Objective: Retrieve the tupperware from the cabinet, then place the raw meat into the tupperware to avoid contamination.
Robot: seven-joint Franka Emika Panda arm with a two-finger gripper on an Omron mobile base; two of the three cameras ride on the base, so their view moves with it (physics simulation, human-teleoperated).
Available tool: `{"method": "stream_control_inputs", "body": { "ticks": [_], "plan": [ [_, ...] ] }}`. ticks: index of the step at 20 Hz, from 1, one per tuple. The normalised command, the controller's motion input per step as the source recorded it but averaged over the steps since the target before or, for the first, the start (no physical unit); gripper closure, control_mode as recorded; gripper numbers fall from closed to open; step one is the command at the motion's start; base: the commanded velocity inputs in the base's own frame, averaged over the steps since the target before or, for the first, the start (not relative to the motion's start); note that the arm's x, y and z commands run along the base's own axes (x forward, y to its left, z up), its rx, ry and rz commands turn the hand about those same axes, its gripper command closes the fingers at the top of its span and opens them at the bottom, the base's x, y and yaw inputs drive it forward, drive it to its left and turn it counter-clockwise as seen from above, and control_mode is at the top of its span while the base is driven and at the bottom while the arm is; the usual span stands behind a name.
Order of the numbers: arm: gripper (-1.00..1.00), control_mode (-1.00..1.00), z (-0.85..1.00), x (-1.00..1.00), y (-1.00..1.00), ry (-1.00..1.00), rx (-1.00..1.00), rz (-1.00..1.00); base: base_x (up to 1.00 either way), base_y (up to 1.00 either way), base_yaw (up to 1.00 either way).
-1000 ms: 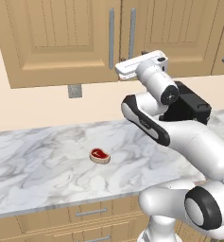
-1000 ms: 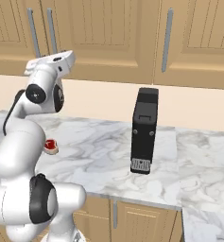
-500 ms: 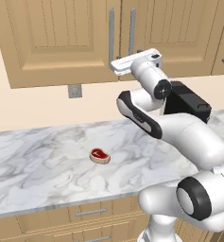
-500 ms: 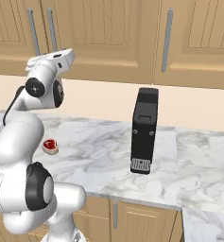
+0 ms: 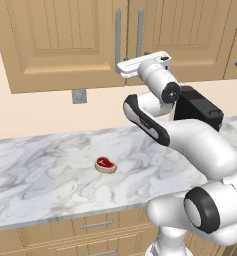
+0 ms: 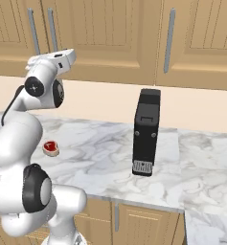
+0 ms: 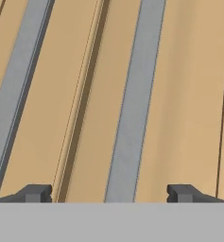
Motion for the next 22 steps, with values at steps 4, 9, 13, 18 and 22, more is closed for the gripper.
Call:
{"method": "stream_control_inputs", "body": {
  "ticks": [4,9,13,18,22],
  "plan": [
    [-1.00,-1.00,0.00,0.23,0.00,0.00,0.00,0.00,0.00,0.00,0.00],
    [1.00,-1.00,0.00,0.24,0.00,0.00,0.00,0.00,0.00,0.00,0.00],
    [1.00,-1.00,0.00,0.25,0.02,0.00,0.00,0.00,0.00,0.00,0.00],
    [1.00,-1.00,-0.02,0.26,0.12,0.00,0.00,0.00,0.00,0.00,0.00],
    [1.00,-1.00,-0.06,0.29,0.34,0.00,-0.02,-0.06,0.00,0.00,0.00]
  ]
}}
